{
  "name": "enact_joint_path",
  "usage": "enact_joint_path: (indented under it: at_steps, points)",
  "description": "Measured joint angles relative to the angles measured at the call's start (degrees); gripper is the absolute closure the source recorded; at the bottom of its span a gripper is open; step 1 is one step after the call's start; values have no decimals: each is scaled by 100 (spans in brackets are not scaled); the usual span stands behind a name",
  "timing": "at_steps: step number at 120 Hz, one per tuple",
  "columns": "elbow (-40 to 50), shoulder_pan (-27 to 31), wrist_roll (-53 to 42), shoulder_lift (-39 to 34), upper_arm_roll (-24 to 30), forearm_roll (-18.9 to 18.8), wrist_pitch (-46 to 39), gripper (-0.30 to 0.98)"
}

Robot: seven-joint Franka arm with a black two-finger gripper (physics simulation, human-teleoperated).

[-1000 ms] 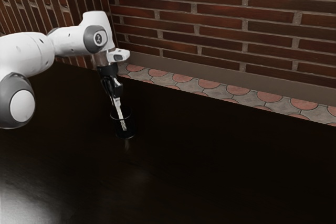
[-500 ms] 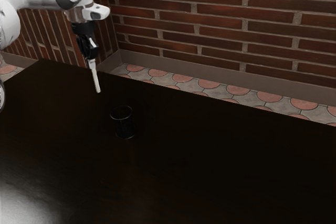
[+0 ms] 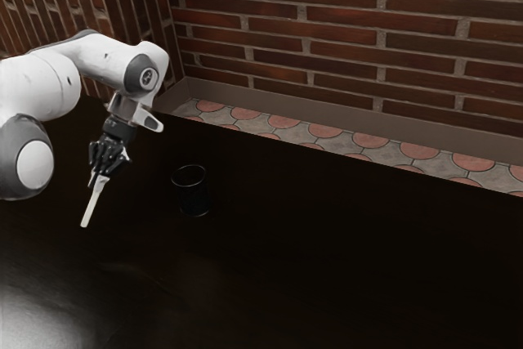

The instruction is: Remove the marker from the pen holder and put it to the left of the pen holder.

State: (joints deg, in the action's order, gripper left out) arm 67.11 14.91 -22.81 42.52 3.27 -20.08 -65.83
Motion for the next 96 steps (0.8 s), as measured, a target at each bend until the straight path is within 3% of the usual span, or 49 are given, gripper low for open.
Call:
enact_joint_path:
  at_steps: [20, 41, 56, 63, 82, 96]
  points:
    - [-11, 19, 260, 236, 1, -25, 126, 76]
    - [-14, 21, 495, 267, 8, 60, 213, 39]
    - [-10, 28, 626, 135, 32, 130, 230, 21]
    - [247, 15, 669, -476, 41, 330, 101, 16]
    - [2012, -207, 686, -3329, 40, 1034, -861, 8]
    - [2210, -383, 675, -4076, 18, 1321, -1366, 4]
